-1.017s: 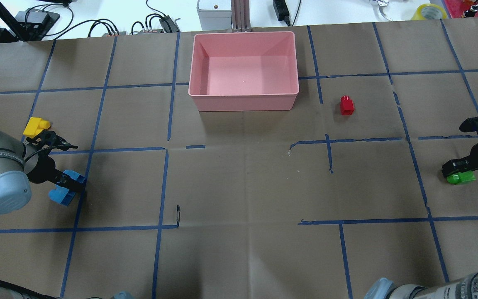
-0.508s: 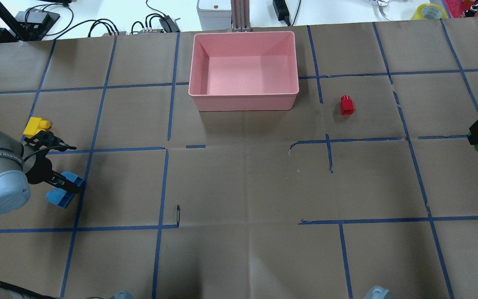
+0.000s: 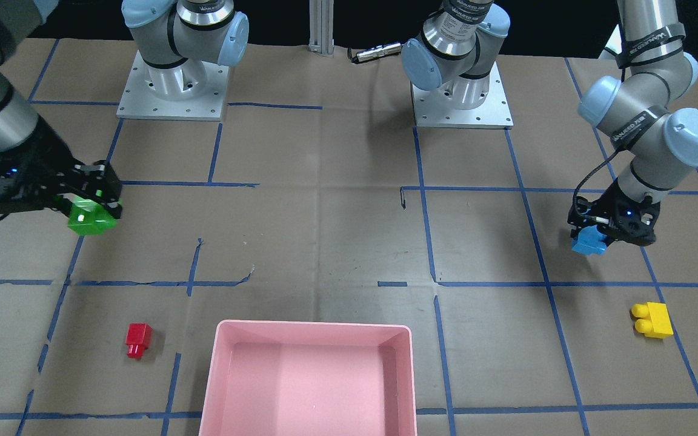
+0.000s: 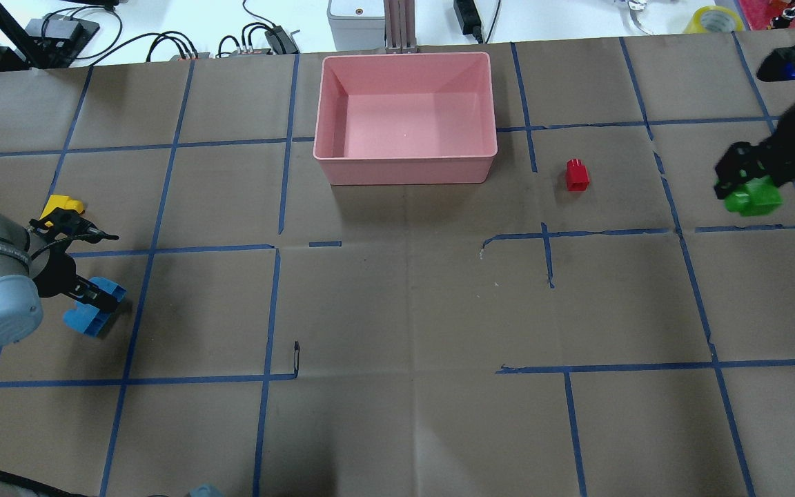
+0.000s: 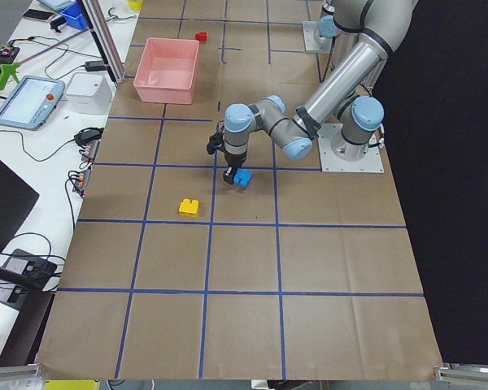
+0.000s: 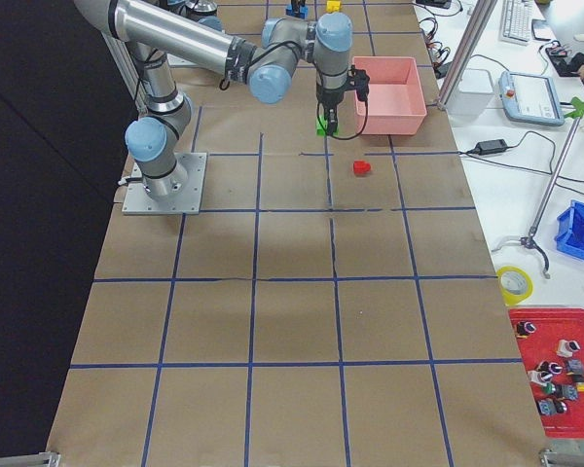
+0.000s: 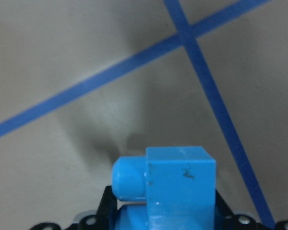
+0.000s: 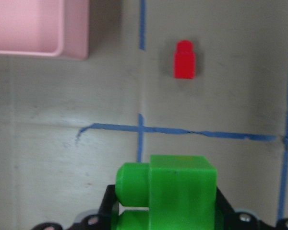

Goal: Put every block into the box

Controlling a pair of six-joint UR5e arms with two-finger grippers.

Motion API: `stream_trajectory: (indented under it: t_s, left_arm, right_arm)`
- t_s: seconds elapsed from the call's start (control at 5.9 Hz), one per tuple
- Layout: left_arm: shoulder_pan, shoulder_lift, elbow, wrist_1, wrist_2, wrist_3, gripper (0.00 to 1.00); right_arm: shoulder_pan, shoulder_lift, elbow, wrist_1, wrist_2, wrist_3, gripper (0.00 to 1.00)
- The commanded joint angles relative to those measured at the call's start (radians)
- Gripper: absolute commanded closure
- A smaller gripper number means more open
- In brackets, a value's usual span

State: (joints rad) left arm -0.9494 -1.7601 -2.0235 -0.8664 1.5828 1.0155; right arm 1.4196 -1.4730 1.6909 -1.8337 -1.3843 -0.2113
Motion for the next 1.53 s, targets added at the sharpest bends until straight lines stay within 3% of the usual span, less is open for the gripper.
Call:
stream_trajectory:
  t_s: [0.0, 0.17, 0.34, 0.51, 0.68, 0.85, 1.02, 1.19, 1.36]
  left_arm:
    - [-0.027, 0.037, 0.305, -0.380, -0.007, -0.137, 0.91]
    - [-0.060, 0.027, 0.485, -0.592, -0.010, -0.285, 0.91]
    - [-0.101, 0.016, 0.585, -0.688, -0.021, -0.402, 0.91]
    - [-0.161, 0.013, 0.636, -0.727, -0.068, -0.522, 0.91]
    - [-0.190, -0.013, 0.647, -0.715, -0.090, -0.558, 0.91]
    - [-0.256, -0.060, 0.704, -0.706, -0.090, -0.645, 0.91]
    - [-0.337, -0.137, 0.809, -0.700, -0.077, -0.697, 0.91]
    - [-0.409, -0.256, 0.951, -0.707, -0.081, -0.816, 0.91]
    - [-0.489, -0.357, 1.080, -0.710, -0.081, -0.912, 0.91]
  right_arm:
    - [0.241, 0.226, -0.255, -0.045, 0.044, 0.254, 0.97]
    - [0.313, 0.353, -0.372, -0.100, 0.044, 0.358, 0.96]
    - [0.344, 0.444, -0.443, -0.123, 0.042, 0.365, 0.95]
    - [0.349, 0.474, -0.461, -0.160, 0.042, 0.397, 0.88]
    - [0.349, 0.477, -0.462, -0.171, 0.034, 0.373, 0.19]
    - [0.349, 0.477, -0.467, -0.171, 0.024, 0.312, 0.01]
    - [0.345, 0.476, -0.482, -0.171, 0.022, 0.290, 0.01]
    - [0.313, 0.453, -0.475, -0.144, -0.043, 0.200, 0.01]
    - [0.255, 0.385, -0.446, -0.071, -0.229, 0.170, 0.04]
